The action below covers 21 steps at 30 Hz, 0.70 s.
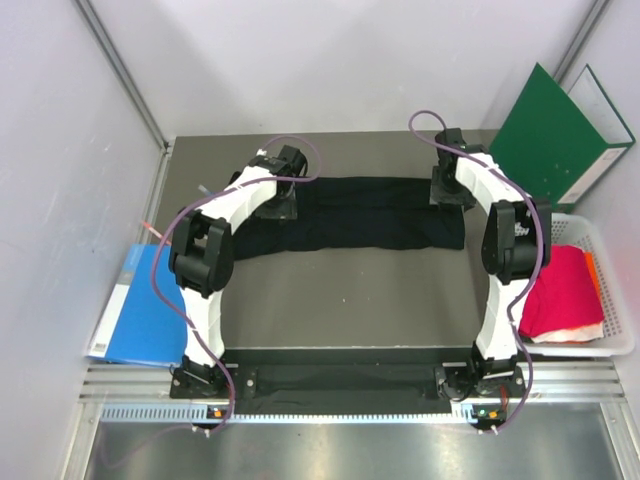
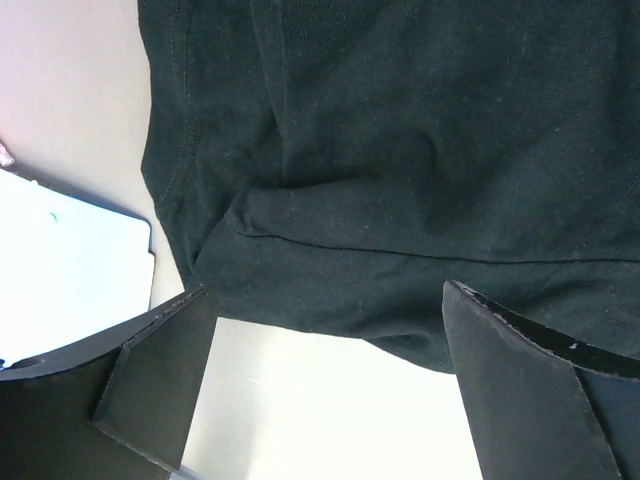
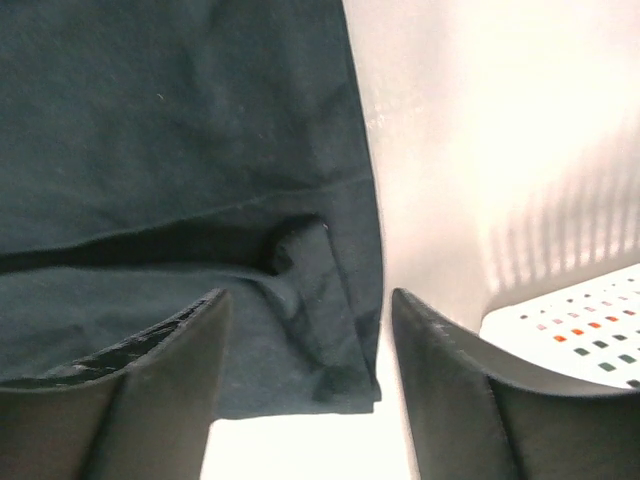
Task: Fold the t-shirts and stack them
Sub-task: Fold the other side of the tshirt into a rectangle
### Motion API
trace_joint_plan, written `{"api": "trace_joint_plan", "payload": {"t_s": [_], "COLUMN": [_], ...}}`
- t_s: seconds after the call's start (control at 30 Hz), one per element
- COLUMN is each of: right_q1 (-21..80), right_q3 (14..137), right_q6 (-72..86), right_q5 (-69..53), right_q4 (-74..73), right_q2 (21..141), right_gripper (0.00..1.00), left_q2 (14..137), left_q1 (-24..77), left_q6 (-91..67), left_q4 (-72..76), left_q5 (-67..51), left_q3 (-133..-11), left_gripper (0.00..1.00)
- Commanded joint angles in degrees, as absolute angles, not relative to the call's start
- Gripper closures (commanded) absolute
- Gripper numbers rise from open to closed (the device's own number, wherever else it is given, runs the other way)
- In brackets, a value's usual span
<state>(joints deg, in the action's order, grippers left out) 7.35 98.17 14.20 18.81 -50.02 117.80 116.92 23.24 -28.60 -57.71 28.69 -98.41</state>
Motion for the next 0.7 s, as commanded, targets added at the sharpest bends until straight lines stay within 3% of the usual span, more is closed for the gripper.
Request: {"api": "trace_joint_plan", "payload": {"t_s": [0.0,0.23,0.67], "right_q1": [6.4,5.8,5.8], "right_q3": [95.0,93.3,91.8], "right_q6": [14.2,13.9,13.4], "right_q5": [20.4,22.3,21.1], "right_q4": [-48.7,-48.8,-46.6], "right_q2": [112.9,113.4,119.6], "right_gripper": [0.41,0.49,0.52], "left_q2": [117.6,118.5,119.3], "left_q1": [23.2,23.3,23.3], "left_q6": [-28.8,-28.9,-29.1], "left_q4": [-59.2,-59.1,-59.5], "left_q5": [28.7,28.7,29.3], "left_q3": [-99.7,-99.4,-98.9], "left_gripper": [0.02,0.02,0.02]}}
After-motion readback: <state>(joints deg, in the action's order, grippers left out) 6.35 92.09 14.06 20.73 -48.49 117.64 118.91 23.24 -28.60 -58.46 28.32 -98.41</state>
